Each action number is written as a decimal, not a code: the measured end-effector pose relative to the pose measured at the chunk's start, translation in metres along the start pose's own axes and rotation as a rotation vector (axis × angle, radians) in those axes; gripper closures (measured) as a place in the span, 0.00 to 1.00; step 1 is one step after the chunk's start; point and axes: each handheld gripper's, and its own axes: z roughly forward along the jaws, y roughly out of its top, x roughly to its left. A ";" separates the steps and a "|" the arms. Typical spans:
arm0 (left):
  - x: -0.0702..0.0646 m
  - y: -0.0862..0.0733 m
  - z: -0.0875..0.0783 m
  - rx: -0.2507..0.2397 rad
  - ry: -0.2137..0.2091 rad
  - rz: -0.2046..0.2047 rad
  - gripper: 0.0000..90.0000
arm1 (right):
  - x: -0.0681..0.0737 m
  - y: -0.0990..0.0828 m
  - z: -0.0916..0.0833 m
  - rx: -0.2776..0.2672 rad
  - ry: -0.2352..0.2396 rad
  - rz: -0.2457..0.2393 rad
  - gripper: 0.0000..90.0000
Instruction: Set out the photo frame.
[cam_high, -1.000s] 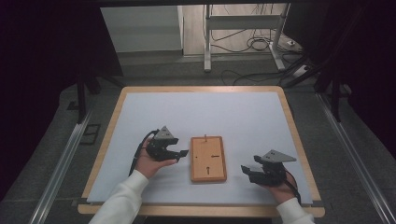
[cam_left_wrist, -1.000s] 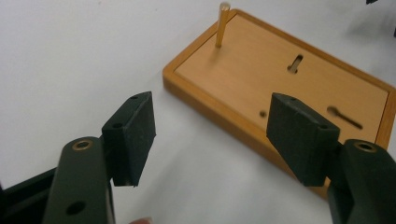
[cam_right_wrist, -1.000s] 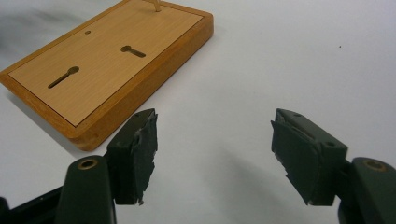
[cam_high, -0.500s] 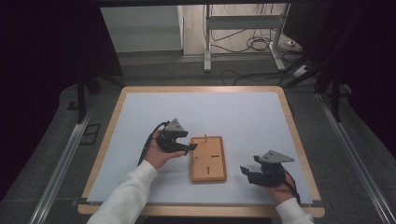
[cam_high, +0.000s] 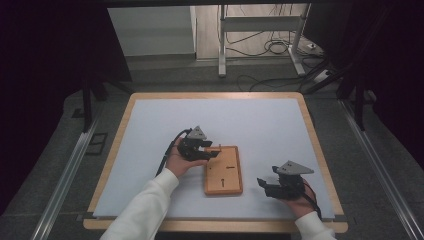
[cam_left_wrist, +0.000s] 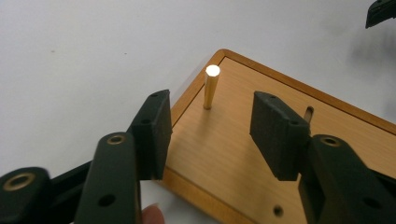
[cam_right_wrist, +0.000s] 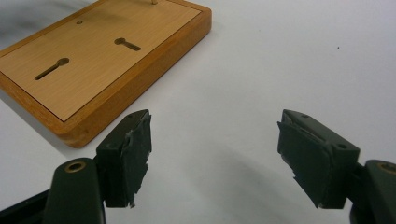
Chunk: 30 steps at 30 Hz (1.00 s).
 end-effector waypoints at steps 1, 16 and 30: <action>0.000 0.001 0.004 0.003 -0.003 0.001 0.55 | 0.000 0.000 0.000 0.002 -0.002 0.001 0.30; 0.000 0.005 0.032 0.002 -0.033 -0.003 0.78 | 0.000 0.000 0.001 0.006 -0.008 -0.008 0.30; 0.007 0.009 0.035 0.028 -0.054 -0.008 0.94 | 0.006 0.002 0.000 -0.010 -0.003 -0.053 0.29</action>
